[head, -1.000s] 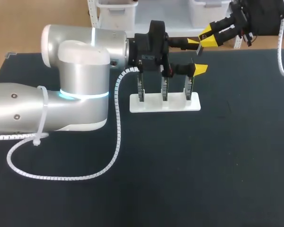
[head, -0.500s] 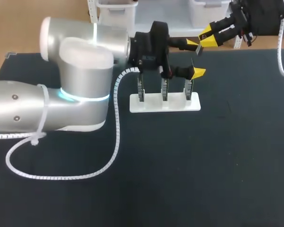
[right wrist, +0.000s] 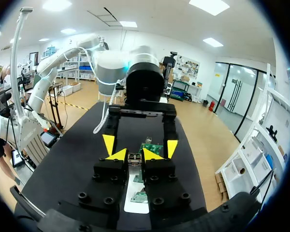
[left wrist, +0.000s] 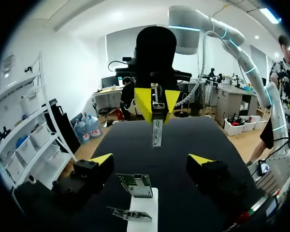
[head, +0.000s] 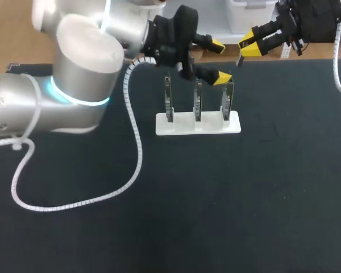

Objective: Pick up the optical module with the left hand, and insert it into the network port with the right hand.

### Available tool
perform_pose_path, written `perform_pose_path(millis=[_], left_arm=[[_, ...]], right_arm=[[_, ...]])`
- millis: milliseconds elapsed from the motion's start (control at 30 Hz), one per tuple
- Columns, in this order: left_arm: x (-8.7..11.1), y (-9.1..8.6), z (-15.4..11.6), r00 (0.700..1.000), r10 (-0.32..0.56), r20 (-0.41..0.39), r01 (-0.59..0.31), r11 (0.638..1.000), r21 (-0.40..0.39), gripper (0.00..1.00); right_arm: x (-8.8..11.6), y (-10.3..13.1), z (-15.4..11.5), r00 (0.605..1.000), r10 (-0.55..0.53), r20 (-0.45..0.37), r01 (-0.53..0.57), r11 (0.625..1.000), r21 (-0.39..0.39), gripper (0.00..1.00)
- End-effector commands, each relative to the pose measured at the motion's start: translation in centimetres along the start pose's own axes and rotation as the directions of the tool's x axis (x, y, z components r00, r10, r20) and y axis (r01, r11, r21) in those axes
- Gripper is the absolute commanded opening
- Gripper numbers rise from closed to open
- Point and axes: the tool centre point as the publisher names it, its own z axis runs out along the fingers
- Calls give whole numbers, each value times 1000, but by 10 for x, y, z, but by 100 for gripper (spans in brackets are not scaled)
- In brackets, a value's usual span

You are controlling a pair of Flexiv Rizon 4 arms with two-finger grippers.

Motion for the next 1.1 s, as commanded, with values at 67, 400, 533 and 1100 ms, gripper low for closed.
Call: perform_pose_path(millis=[67, 400, 533, 1100], left_arm=[[-5, 16, -4, 995, 25, -97, -20, 998, 56, 100], [1, 13, -8, 973, 65, -220, -51, 996, 71, 100], [4, 10, -12, 970, 59, -238, -44, 997, 68, 100], [9, 7, -26, 969, 17, -248, -7, 999, 42, 100]], right_arm=[[0, 1, 0, 1000, -1, 0, 1, 1000, 2, 0], [0, 1, 0, 1000, -1, 0, 1, 1000, 2, 0], [0, 1, 0, 1000, -1, 0, 1, 1000, 2, 0], [0, 1, 0, 1000, -1, 0, 1, 1000, 2, 0]])
